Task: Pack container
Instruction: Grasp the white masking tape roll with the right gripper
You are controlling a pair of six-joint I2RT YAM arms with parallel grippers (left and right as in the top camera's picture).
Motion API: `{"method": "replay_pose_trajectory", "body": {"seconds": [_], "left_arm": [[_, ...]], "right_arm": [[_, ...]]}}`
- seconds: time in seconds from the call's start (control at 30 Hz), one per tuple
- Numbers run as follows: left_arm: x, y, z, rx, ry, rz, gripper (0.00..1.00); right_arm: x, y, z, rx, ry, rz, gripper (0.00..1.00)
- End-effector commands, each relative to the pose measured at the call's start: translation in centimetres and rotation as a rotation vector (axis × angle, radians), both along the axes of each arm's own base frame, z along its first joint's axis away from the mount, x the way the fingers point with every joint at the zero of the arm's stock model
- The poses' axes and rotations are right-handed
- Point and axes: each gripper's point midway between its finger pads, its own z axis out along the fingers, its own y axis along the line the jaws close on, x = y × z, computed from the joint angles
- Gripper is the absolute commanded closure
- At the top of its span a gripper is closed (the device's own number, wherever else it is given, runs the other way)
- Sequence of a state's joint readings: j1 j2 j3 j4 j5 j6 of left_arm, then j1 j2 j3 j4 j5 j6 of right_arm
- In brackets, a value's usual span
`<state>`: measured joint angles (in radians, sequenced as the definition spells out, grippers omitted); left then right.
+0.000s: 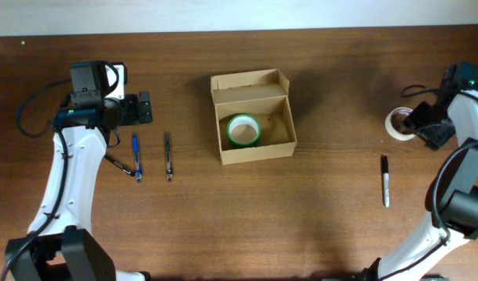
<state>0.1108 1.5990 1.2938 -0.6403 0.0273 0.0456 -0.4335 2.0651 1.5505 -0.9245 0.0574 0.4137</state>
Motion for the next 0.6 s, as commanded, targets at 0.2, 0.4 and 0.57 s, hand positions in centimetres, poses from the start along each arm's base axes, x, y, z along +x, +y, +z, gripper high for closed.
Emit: {"method": "replay_pose_trajectory", "body": {"seconds": [0.2,0.4,0.57], "left_arm": [[0.4,0.0,0.5,0.003,-0.011,-0.016,0.01],[0.4,0.0,0.5,0.003,-0.011,-0.016,0.01],[0.4,0.0,0.5,0.003,-0.011,-0.016,0.01]], "right_arm": [[-0.3,-0.2,-3.6,0.025,0.047,-0.015,0.45],[-0.5,-0.1,-4.2,0.030,0.059,-0.015,0.88],[-0.7,0.4,-3.1,0.054,0.064,-0.010,0.96]]}}
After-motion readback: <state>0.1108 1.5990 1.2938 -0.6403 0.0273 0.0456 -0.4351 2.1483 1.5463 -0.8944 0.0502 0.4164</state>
